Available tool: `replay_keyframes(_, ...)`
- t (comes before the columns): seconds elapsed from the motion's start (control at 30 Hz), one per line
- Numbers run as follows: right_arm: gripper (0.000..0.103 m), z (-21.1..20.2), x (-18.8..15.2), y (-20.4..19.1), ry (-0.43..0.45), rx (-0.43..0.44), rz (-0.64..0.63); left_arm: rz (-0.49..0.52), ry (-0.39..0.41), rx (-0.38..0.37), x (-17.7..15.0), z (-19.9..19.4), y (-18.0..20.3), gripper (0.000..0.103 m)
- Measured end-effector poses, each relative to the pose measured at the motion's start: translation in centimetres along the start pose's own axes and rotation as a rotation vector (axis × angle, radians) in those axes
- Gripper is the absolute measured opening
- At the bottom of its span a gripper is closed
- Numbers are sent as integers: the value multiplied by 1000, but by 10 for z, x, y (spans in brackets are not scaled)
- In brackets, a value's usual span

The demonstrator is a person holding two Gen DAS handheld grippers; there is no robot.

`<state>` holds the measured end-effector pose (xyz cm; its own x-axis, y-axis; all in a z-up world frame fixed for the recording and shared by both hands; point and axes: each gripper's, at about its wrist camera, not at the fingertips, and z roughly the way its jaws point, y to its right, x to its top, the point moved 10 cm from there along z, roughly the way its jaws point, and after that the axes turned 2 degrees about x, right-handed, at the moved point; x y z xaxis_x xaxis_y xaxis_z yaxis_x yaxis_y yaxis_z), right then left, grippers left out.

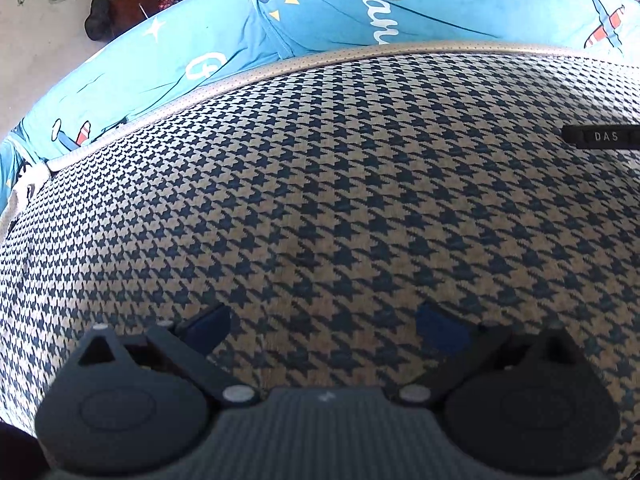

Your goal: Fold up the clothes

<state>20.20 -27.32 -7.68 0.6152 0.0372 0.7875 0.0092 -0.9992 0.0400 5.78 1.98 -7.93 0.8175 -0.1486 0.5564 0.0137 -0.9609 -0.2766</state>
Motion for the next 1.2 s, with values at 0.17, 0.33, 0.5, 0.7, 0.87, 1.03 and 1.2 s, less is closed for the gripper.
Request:
replay_keyframes(0.17,103,0,0,0,0,0,0,-10,11,1,4,1,3,103)
replay_keyframes(0.33,103,0,0,0,0,0,0,-16,24,5,7,2,8,103)
replay_keyframes(0.5,103,0,0,0,0,0,0,-18,40,0,8,-1,15,103)
replay_keyframes(0.7,103,0,0,0,0,0,0,22,55,-8,13,4,31,103)
replay_keyframes(0.87,103,0,0,0,0,1,1,31,80,-33,10,-2,37,103)
replay_keyframes(1.03,103,1,-1,0,0,0,1,19,65,-59,16,6,34,103)
replay_keyframes(1.2,103,1,-1,0,0,0,1,16,70,-84,16,1,37,103)
